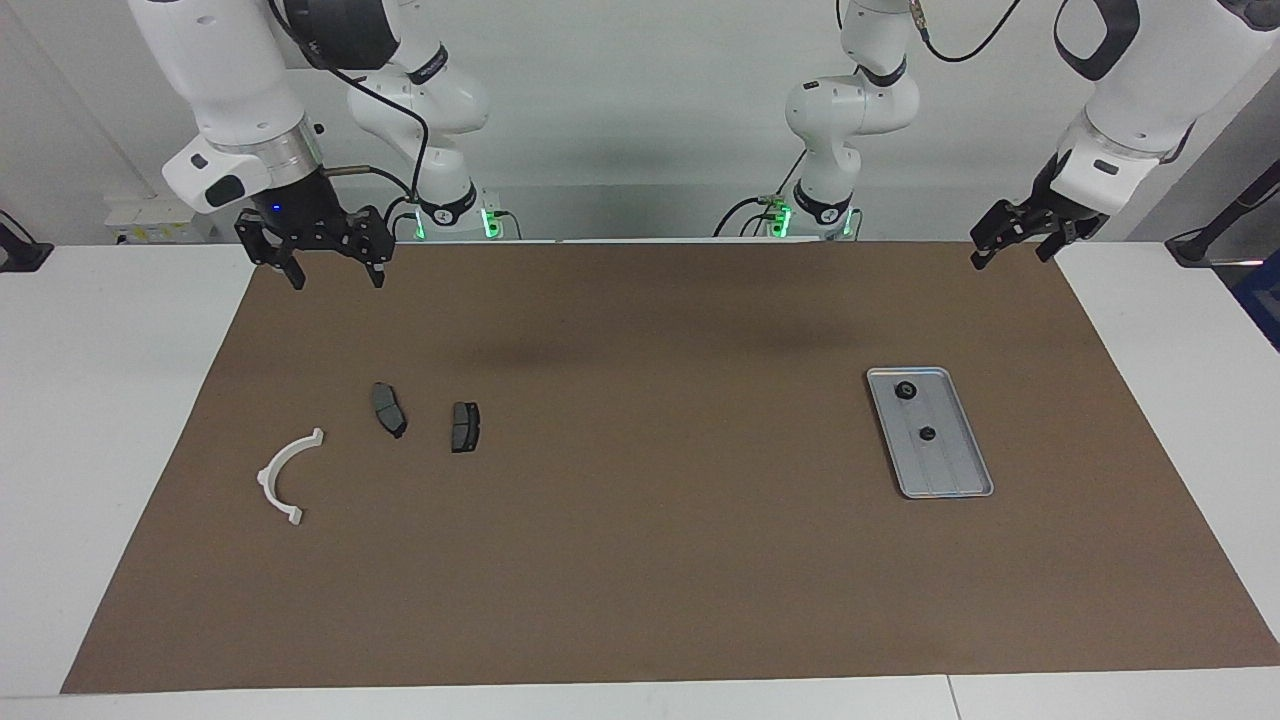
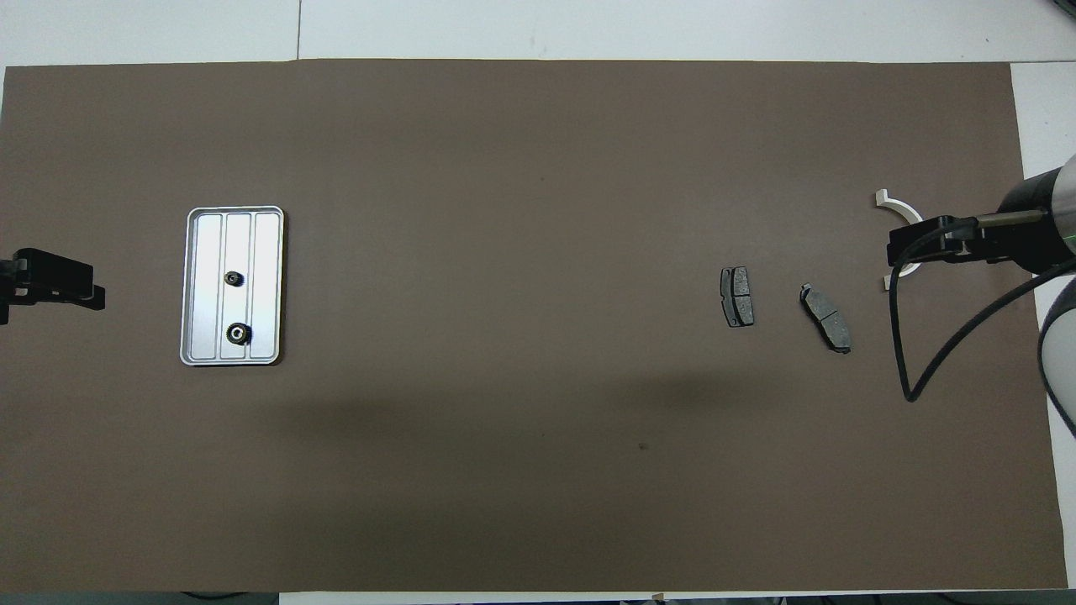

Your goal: Place bearing gear from tray to pile

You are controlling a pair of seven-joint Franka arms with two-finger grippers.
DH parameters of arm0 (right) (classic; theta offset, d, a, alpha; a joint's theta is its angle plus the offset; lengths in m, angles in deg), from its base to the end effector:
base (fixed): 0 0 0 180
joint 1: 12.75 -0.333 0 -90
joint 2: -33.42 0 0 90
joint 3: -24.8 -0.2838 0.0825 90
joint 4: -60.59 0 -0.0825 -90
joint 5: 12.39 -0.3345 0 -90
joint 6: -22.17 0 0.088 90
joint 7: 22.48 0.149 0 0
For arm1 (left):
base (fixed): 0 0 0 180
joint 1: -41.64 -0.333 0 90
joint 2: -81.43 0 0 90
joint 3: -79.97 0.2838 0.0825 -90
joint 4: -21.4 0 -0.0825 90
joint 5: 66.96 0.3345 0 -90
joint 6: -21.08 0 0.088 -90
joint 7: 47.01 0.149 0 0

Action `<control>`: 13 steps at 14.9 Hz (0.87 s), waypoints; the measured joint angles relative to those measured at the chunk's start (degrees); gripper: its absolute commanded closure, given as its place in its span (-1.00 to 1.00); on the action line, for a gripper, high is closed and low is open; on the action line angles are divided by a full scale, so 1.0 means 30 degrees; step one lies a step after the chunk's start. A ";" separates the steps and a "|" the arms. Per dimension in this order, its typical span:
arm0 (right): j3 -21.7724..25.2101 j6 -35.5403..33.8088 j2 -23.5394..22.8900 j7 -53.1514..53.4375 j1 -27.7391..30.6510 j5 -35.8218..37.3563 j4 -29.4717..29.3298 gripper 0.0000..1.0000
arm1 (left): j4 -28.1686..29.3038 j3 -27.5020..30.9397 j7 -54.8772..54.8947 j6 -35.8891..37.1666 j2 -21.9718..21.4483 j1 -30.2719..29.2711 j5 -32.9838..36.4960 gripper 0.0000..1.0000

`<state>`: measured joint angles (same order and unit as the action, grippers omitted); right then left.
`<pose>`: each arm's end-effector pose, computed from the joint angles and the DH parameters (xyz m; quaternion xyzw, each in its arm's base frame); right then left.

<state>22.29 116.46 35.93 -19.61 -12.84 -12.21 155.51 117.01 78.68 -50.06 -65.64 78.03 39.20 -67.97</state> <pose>0.5000 0.0226 0.5424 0.9999 -0.0023 0.0165 0.0017 0.4763 0.0066 0.5340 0.9981 0.0366 -0.0480 0.0074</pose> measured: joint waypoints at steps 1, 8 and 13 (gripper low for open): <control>0.0006 0.0000 0.0000 0.0000 0.0019 0.0000 0.0006 -1.00 | 0.0601 -0.0004 -0.0112 -0.0464 -0.0221 0.0000 0.0000 -1.00; 0.0041 0.0000 0.0001 0.0000 0.0138 -0.0438 0.0038 -1.00 | 0.6803 -0.0079 0.1147 -0.5661 -0.1541 -0.0002 0.0001 -1.00; 0.0142 0.0000 0.0044 0.0000 0.0205 -0.0675 0.0197 -1.00 | 0.9159 -0.0094 0.2329 -0.8224 -0.1189 -0.0002 0.0001 -1.00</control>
<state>22.71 116.46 36.06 -19.61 -12.22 -14.23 156.10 144.49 78.40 -43.07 -90.31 74.46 39.19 -67.97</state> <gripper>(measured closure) 0.000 0.000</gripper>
